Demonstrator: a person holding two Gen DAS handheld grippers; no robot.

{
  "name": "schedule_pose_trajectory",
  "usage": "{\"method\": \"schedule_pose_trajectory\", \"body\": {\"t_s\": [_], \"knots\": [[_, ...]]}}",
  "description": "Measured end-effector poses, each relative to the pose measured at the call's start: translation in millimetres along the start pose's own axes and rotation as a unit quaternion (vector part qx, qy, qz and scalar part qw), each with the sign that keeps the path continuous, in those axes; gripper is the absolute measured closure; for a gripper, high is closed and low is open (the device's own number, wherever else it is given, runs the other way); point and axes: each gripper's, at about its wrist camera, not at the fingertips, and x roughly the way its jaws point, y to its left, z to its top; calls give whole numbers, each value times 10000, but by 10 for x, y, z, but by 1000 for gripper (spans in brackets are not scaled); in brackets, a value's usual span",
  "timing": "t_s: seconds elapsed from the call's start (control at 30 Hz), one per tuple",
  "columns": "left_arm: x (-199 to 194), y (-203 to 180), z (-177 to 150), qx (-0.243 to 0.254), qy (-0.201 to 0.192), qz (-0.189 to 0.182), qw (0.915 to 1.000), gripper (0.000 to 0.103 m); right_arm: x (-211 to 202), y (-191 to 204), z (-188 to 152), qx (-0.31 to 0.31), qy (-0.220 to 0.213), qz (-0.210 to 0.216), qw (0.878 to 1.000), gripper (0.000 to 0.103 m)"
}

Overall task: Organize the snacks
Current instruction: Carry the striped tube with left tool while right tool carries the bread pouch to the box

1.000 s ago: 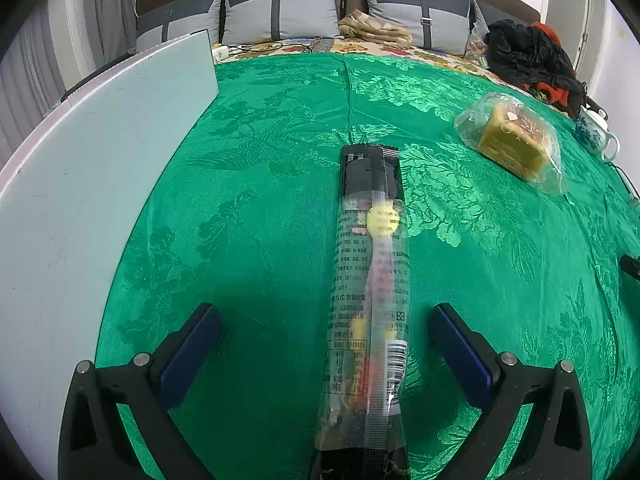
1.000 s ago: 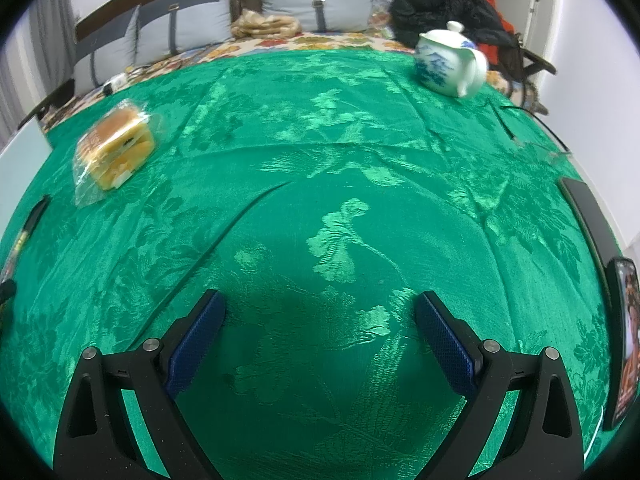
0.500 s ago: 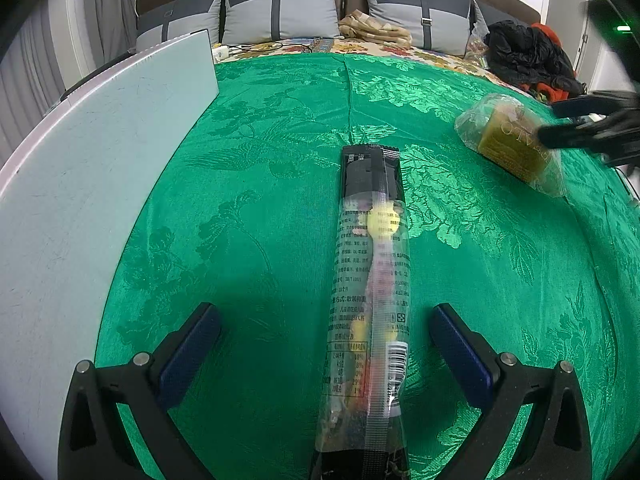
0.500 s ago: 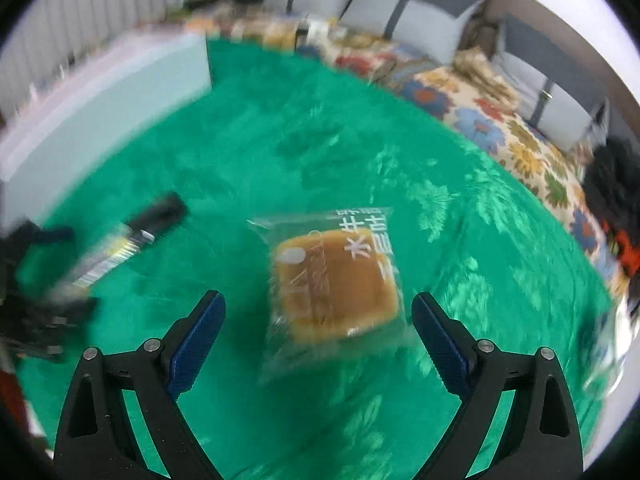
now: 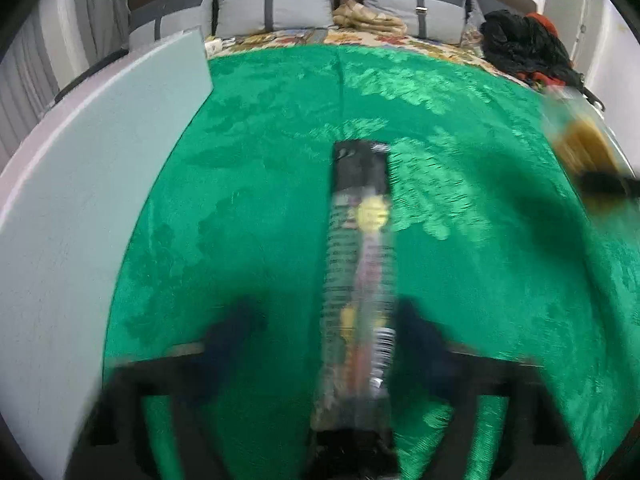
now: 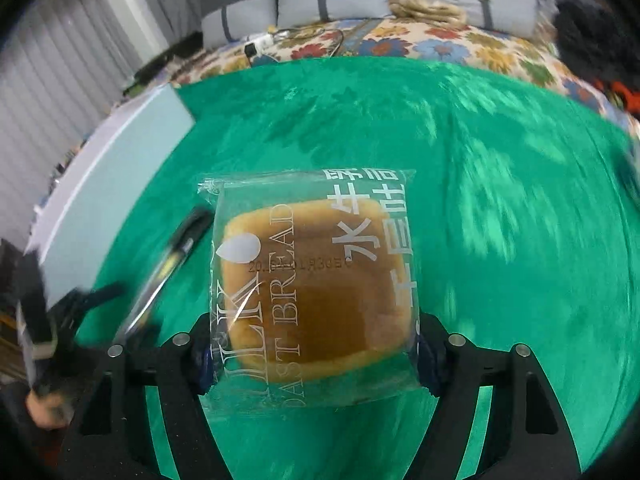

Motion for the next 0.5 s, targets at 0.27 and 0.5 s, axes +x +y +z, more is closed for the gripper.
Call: {"method": "schedule_pose_trajectory", "body": {"t_s": [0.27,0.5], "knots": [[-274,-51,-83,-298,-47,-682,9972,84,-446,11,-859,727,-205,32,9971,26],[-1130,273,-6,-856,-561,-1370,9853,84,-664,316,-619,439,-392,83,9982,26]]}}
